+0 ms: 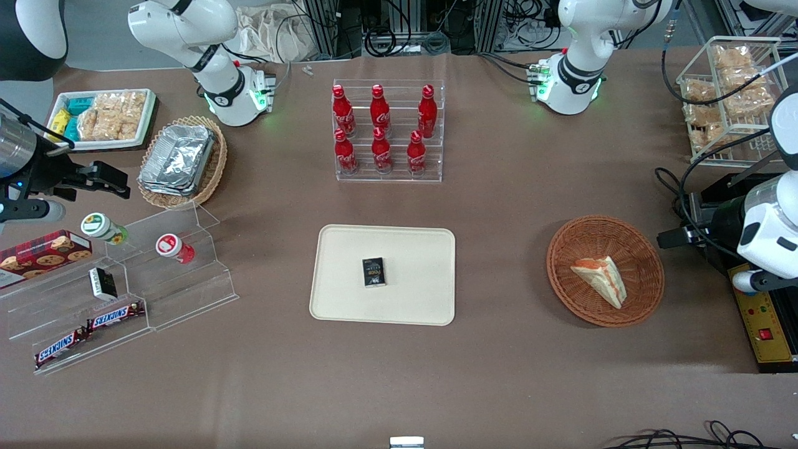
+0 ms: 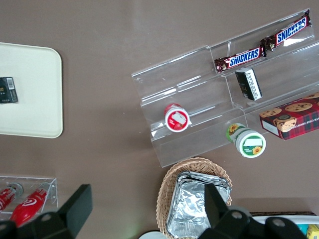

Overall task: Place sandwich from basket to tray
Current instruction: 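Move the left gripper down over the wrapped sandwich in the wicker basket, then close the left gripper on the wrapped sandwich's edge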

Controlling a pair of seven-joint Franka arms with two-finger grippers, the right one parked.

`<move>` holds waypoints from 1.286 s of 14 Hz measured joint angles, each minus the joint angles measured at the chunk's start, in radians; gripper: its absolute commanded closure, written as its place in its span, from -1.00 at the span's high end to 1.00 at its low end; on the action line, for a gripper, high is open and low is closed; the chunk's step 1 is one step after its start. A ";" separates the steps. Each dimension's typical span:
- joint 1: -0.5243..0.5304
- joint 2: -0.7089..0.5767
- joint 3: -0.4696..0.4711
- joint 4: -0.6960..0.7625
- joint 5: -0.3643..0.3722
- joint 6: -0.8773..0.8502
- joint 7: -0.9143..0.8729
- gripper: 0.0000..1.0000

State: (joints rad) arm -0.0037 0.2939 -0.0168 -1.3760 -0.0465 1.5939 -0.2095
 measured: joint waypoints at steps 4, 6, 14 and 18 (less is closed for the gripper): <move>0.000 0.009 -0.002 0.000 0.000 -0.001 0.002 0.99; -0.001 0.015 -0.003 -0.003 0.000 -0.001 0.002 0.98; -0.001 0.011 -0.003 -0.375 -0.001 0.387 -0.078 0.84; 0.000 0.014 -0.003 -0.486 -0.026 0.548 -0.164 0.82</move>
State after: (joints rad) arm -0.0040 0.3076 -0.0194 -1.8620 -0.0721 2.1420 -0.3736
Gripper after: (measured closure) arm 0.093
